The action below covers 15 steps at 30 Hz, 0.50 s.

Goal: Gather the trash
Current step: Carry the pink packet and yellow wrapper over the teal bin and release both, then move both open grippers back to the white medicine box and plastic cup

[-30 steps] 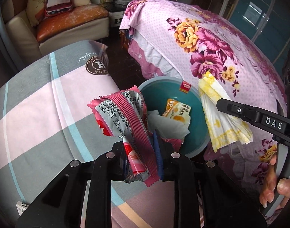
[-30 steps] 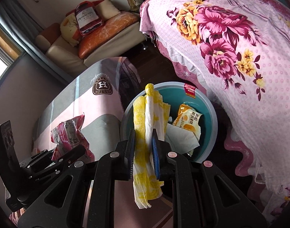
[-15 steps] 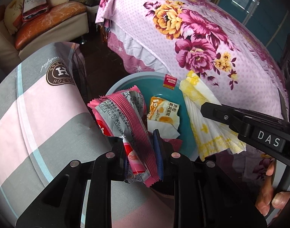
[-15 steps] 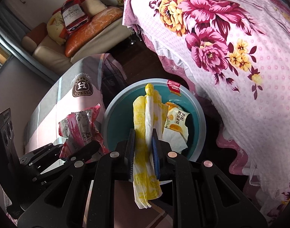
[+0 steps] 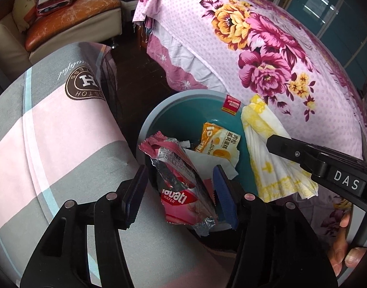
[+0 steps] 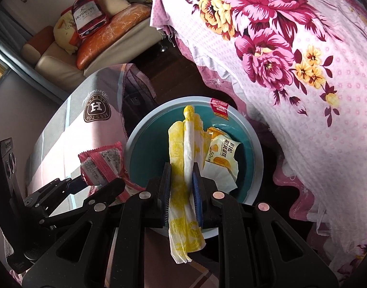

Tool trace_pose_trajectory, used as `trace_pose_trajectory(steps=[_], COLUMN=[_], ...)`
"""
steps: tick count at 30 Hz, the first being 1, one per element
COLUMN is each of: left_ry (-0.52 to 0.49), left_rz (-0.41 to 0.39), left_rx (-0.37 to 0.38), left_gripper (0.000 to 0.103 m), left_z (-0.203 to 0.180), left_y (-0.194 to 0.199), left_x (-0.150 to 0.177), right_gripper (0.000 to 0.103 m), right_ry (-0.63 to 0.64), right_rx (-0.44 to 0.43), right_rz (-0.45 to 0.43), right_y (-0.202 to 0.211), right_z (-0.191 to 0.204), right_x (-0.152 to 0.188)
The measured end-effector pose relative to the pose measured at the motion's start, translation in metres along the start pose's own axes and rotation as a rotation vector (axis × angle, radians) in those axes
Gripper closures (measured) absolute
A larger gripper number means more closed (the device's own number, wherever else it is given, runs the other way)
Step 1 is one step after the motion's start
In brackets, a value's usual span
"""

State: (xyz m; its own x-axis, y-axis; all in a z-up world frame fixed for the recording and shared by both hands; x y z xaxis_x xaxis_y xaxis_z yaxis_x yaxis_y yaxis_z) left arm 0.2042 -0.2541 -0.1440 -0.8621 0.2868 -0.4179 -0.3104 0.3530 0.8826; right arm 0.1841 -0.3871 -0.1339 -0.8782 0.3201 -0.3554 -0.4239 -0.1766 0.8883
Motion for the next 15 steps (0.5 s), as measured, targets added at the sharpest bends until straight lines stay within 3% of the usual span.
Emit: trace_pose_trajectory(steps=[2,6,11,15], left_ry=[0.018,0.046,0.074,0.093], left_rz=[-0.015,-0.015,-0.006,-0.004], left_rx=[-0.013,-0.010,-0.004,0.001], left_gripper=[0.025,0.016,0.014,0.013], left_z=[0.006,0.017,0.030,0.041], left_y=[0.005,0.011,0.016,0.022], left_x=[0.001,0.005,0.014,0.021], right_gripper=[0.085,0.084,0.075,0.044], right_ry=[0.002,0.000,0.002,0.006], right_rx=[0.004,0.019,0.035,0.048], right_rz=[0.001,0.011,0.024,0.018], right_y=[0.000,-0.005,-0.009,-0.008], right_z=[0.001,0.001,0.004,0.010], right_x=[0.000,0.002,0.005,0.005])
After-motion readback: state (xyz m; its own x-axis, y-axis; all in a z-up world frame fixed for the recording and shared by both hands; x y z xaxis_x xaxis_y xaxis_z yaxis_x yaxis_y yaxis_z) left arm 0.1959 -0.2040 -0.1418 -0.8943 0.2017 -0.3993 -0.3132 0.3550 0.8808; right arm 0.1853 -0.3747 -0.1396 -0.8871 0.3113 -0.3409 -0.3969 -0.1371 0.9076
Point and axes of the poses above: each gripper's, at about its wrist camera, not at the fingertips, and y roughly against the way its jaws point, z to its left, x to its underside, the point moved 7 cm from there along -y, roughly the way its jaws point, and after that the axes turned 4 degrees about x, right-handed, at the moved point
